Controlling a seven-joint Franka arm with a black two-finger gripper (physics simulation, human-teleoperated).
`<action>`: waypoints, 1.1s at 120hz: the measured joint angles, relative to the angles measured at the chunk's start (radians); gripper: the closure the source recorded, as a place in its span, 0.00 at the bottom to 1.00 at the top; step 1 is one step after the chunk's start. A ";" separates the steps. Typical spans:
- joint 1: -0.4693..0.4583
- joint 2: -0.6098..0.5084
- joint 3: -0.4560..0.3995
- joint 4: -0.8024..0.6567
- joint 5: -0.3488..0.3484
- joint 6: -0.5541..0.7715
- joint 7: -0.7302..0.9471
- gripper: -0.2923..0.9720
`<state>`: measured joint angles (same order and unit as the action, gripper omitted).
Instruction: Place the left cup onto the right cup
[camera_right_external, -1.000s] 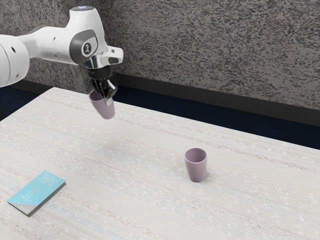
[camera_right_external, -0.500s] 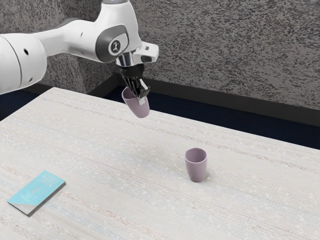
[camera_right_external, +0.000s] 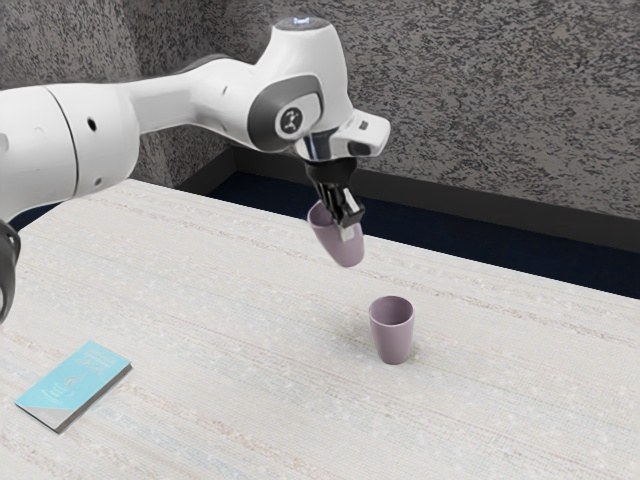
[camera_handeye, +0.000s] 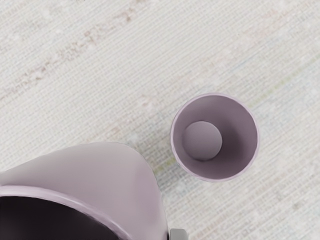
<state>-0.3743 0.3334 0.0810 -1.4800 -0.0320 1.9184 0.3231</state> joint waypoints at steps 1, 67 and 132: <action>-0.001 0.000 -0.001 0.000 0.000 0.000 0.000 0.85; -0.033 0.007 -0.018 -0.045 -0.003 -0.022 0.009 0.85; -0.039 0.041 -0.049 -0.024 -0.002 -0.014 0.015 0.85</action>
<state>-0.4130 0.3749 0.0322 -1.5038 -0.0342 1.9040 0.3380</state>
